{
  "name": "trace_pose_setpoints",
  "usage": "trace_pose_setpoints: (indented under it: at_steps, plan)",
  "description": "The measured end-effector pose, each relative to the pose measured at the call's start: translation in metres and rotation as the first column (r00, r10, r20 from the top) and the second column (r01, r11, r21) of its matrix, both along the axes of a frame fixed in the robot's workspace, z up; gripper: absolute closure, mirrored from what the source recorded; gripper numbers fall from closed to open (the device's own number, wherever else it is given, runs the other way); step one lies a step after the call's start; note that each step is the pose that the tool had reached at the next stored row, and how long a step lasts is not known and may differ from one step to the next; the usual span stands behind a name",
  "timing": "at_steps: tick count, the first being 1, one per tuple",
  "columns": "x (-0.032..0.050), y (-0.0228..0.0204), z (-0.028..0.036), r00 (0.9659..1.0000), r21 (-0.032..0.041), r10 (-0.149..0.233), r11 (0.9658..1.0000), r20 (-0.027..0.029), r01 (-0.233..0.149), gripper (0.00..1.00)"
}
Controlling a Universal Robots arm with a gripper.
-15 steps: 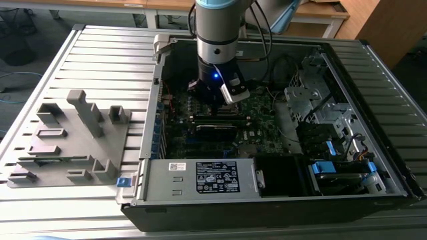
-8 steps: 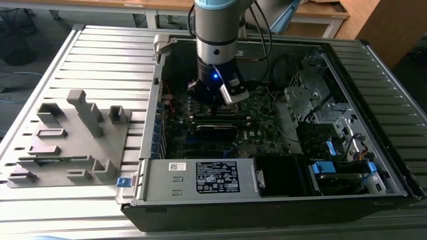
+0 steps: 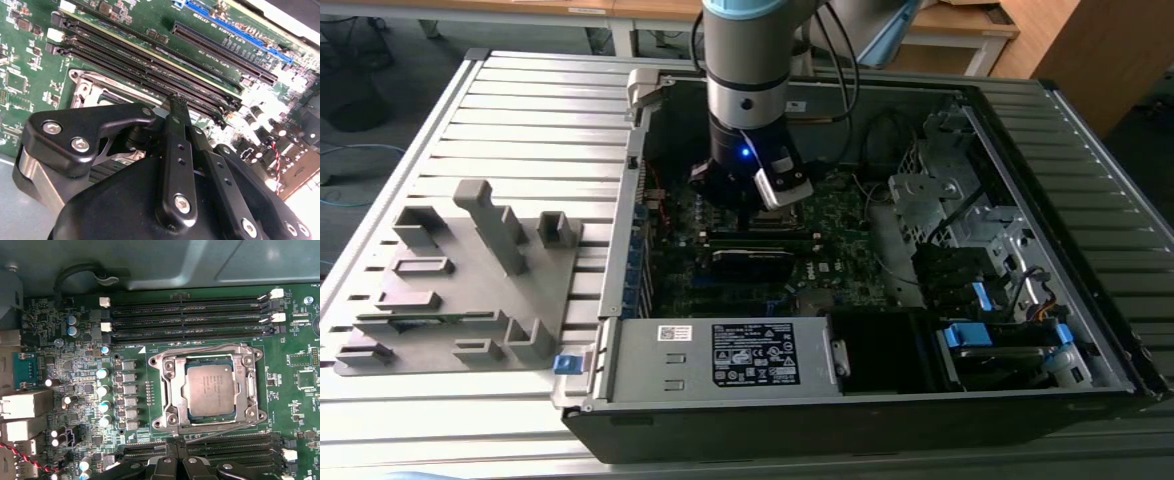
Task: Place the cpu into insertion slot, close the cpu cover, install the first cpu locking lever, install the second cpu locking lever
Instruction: 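Install the second cpu locking lever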
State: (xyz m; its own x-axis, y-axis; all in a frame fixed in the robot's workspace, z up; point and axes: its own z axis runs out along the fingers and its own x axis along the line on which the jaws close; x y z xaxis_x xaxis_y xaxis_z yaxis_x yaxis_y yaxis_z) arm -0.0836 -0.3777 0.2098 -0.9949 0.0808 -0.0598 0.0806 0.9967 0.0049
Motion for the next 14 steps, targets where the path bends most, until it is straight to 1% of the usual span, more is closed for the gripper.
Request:
trace_pose_setpoints:
  at_steps: [9, 10, 12, 14]
  plan:
    - [-0.0010, 0.0000, -0.0013, 1.0000, 0.0005, 0.000, 1.0000, -0.0001, 0.000, 0.89]
    - [-0.0012, -0.0001, -0.0016, 1.0000, 0.0032, 0.000, 1.0000, 0.0000, 0.000, 0.89]
    - [-0.0016, -0.0001, -0.0020, 1.0000, 0.0116, 0.000, 0.9999, 0.0000, 0.000, 0.89]
    - [-0.0016, 0.0000, -0.0022, 1.0000, 0.0142, 0.001, 0.9999, 0.0000, -0.001, 0.89]
